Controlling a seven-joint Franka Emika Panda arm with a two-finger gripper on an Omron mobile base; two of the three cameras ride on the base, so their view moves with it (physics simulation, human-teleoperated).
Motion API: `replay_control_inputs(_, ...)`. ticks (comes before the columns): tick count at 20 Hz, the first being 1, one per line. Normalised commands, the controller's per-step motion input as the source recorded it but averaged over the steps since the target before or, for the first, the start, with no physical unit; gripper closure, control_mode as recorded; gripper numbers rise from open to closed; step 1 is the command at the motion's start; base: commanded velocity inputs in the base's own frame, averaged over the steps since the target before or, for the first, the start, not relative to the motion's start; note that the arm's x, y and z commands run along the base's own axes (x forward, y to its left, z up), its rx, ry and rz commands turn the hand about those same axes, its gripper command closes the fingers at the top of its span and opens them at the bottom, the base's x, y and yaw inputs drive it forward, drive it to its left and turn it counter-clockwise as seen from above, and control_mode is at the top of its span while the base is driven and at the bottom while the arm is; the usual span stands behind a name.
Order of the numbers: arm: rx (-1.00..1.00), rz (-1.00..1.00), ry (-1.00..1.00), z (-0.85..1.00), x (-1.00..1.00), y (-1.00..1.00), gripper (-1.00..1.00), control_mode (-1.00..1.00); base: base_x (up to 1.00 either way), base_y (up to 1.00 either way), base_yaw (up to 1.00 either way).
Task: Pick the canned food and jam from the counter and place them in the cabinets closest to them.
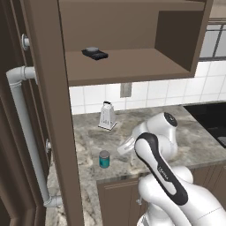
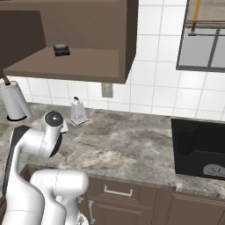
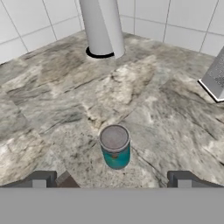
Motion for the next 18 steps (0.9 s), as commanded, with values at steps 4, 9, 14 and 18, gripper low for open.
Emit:
replay_control_inputs(4, 0.01, 0.05, -0.06, -0.27, 0.04, 0.0, -1.0, -1.0, 0.0, 0.0, 0.0)
replay_control_inputs(9, -0.01, 0.01, -0.01, -0.25, 0.04, 0.07, -1.0, -1.0, 0.0, 0.0, 0.0)
replay_control_inputs(14, -0.05, -0.02, 0.0, -0.14, 0.15, 0.15, -1.0, -1.0, 0.0, 0.0, 0.0)
replay_control_inputs(18, -0.08, -0.04, 0.0, -0.13, 0.19, 0.21, -1.0, -1.0, 0.0, 0.0, 0.0)
